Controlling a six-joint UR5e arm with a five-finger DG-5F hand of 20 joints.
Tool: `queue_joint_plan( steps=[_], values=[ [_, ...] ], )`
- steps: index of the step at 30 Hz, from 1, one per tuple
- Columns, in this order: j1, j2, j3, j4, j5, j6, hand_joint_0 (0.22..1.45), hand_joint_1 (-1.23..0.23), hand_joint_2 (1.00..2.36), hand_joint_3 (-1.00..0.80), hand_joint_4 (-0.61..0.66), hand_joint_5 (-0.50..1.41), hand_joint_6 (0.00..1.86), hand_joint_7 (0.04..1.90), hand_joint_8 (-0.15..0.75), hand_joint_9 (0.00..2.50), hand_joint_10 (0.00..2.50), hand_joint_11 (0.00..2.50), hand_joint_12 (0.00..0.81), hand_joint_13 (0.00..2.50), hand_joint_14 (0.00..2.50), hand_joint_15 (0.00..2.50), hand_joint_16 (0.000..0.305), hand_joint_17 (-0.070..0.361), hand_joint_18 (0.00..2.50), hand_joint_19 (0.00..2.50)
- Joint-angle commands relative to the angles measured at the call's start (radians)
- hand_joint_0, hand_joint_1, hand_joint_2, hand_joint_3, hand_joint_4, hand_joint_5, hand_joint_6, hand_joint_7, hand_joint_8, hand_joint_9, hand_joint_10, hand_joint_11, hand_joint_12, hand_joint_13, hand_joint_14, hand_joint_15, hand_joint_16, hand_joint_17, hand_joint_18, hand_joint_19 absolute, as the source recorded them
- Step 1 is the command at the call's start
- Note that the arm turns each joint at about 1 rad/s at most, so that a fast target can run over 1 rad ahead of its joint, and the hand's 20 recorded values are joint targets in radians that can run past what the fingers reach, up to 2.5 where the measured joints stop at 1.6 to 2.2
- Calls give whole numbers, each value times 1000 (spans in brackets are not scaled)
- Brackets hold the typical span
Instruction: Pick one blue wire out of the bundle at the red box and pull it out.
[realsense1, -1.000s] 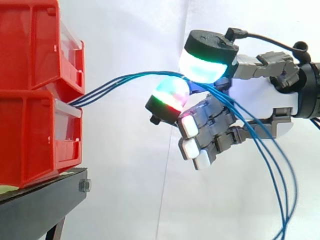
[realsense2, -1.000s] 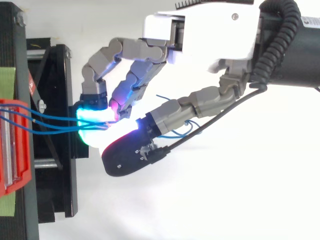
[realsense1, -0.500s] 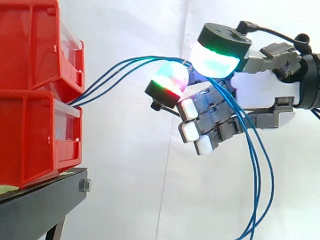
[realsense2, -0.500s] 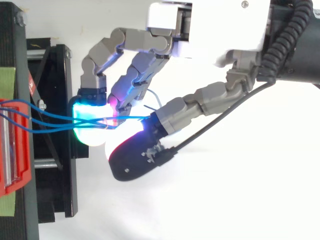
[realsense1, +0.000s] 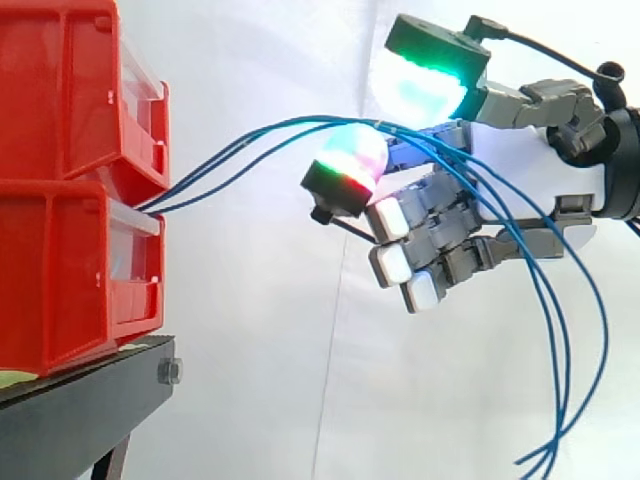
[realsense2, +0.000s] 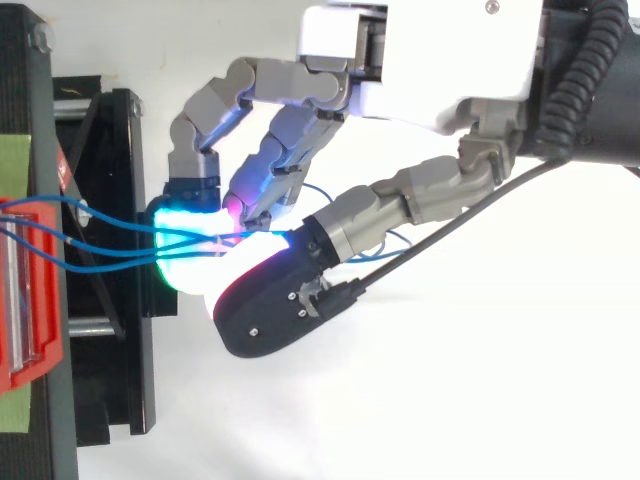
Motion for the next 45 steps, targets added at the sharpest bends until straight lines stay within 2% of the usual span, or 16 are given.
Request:
queue_joint_plan(
  steps=[1,7,10,14,16,19,21,25,30,34,39,42,44,45],
  values=[
    [-1,1,0,-7,-3,0,606,-695,1012,-334,179,-154,941,993,376,932,14,610,443,929,16,509,56,126,878,518],
    [4,5,0,-6,0,0,662,-813,1015,-262,85,-158,954,1050,376,931,14,619,444,943,16,500,55,123,914,504],
    [4,5,0,-6,0,-1,700,-859,1015,-276,36,-171,972,1007,364,909,16,614,439,938,18,493,55,123,919,483],
    [2,6,0,-10,-2,0,732,-909,1004,-458,170,-199,975,891,340,806,14,607,439,892,16,488,55,123,892,449],
    [1,6,0,-13,-3,0,703,-910,1000,-500,200,-207,967,875,341,790,11,611,437,880,16,484,55,124,886,445],
    [1,6,0,-16,-6,0,595,-880,1000,-500,206,-207,963,860,340,789,11,611,437,873,16,495,56,126,873,472],
    [4,6,0,-16,-6,0,525,-795,1000,-500,215,-190,951,881,367,830,13,605,452,884,18,501,59,133,888,497],
    [5,6,0,-16,-5,0,491,-662,1000,-500,210,-151,927,945,391,934,10,592,467,923,17,504,61,138,907,526],
    [2,6,0,-16,-9,0,575,-683,1000,-493,193,-138,924,1024,375,968,12,607,443,919,16,512,56,125,885,541],
    [1,6,0,-18,-12,0,608,-746,1012,-336,181,-124,934,1065,377,1003,12,622,439,941,18,510,54,122,907,535],
    [1,6,0,-16,-12,0,633,-825,1017,-241,136,-119,939,1115,385,1027,15,637,438,962,18,512,53,119,930,530],
    [1,6,0,-16,-12,0,672,-870,1016,-261,66,-141,958,1056,366,976,12,629,438,943,17,514,53,119,919,501],
    [1,6,1,-16,-12,0,687,-893,1011,-343,111,-164,962,991,352,910,12,630,439,915,17,504,53,120,901,493],
    [1,6,0,-16,-12,0,677,-919,1005,-439,148,-169,959,949,351,902,14,625,435,901,17,504,54,121,896,494]
  ],
)
